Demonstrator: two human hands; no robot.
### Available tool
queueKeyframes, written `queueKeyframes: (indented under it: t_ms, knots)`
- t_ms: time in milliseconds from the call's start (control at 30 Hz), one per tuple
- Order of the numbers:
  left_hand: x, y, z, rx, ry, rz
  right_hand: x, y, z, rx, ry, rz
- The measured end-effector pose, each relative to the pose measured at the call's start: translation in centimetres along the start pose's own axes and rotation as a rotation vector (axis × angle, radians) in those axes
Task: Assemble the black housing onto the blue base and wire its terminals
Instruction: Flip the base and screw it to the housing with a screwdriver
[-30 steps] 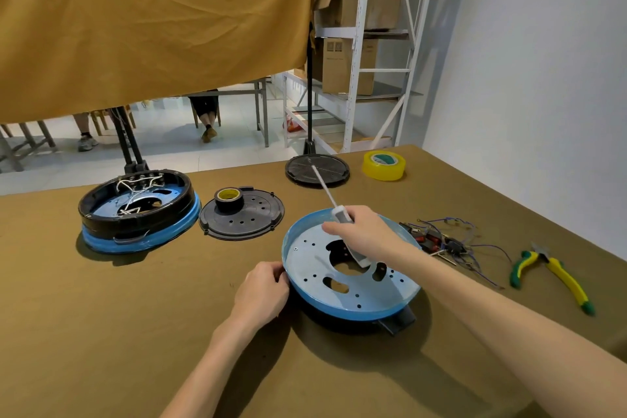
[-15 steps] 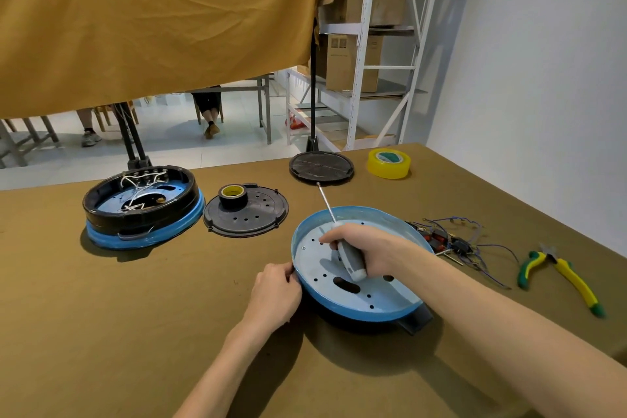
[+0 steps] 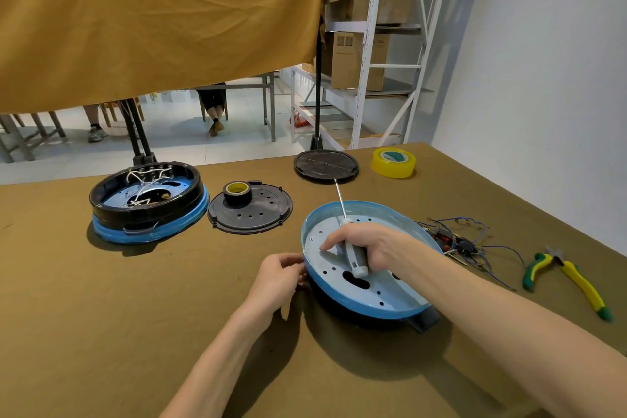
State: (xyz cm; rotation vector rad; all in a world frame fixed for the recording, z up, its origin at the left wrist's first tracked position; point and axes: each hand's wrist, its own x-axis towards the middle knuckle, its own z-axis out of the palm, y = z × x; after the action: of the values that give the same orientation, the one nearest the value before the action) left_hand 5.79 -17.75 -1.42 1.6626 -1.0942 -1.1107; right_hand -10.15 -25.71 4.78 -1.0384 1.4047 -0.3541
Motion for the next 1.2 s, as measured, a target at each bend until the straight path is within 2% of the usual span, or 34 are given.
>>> queueKeyframes:
  t_ms: [67, 133, 200, 300, 700, 1033, 1200]
  knots:
    - [0.5, 0.6, -0.4, -0.071, -0.012, -0.091, -0.2, -0.2, -0.5, -0.005, -0.015, -0.005]
    - [0.9, 1.1, -0.8, -0.092, -0.093, -0.151, -0.6, -0.4, -1.0, -0.001, -0.042, 0.003]
    - [1.4, 1.6, -0.9, -0.194, -0.201, -0.176, -1.0, -0.7, -1.6, 0.008, -0.076, 0.01]
    - [2.0, 1.8, -1.0, -0.259, -0.269, -0.166, -1.5, -0.8, -2.2, 0.037, -0.125, 0.021]
    - [2.1, 1.0, -0.9, -0.417, -0.247, -0.216, -1.2, -0.1, -1.6, 0.025, -0.095, -0.021]
    - [1.7, 0.6, -0.6, -0.676, -0.174, -0.32, -1.4, 0.3, -1.1, 0.018, -0.076, -0.027]
    - [1.8, 0.4, -0.9, -0.654, -0.172, -0.338, -1.3, 0.4, -1.2, 0.029, -0.059, -0.059]
